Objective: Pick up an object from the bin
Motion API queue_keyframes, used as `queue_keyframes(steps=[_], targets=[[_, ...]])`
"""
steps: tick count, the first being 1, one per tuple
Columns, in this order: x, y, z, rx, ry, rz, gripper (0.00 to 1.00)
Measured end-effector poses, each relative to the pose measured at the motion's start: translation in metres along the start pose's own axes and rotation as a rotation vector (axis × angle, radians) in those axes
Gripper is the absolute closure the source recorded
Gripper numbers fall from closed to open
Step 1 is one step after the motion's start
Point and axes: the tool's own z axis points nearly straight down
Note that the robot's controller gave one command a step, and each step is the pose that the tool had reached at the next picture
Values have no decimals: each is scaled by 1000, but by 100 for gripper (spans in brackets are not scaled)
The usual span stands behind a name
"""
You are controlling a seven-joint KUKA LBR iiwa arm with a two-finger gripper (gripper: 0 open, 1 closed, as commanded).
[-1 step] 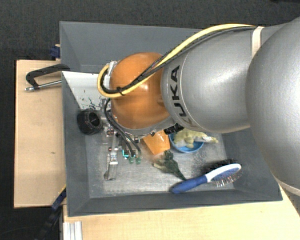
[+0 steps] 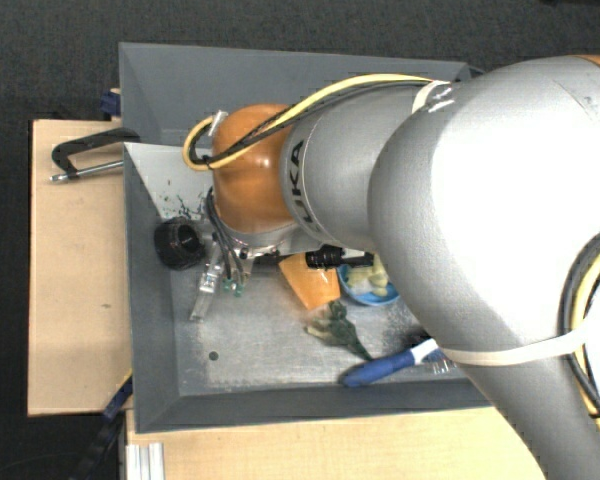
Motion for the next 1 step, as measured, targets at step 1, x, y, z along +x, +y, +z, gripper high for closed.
queue_keyframes(steps=[1], targets=[[-43,-78,-35,2,-6,-120,0]])
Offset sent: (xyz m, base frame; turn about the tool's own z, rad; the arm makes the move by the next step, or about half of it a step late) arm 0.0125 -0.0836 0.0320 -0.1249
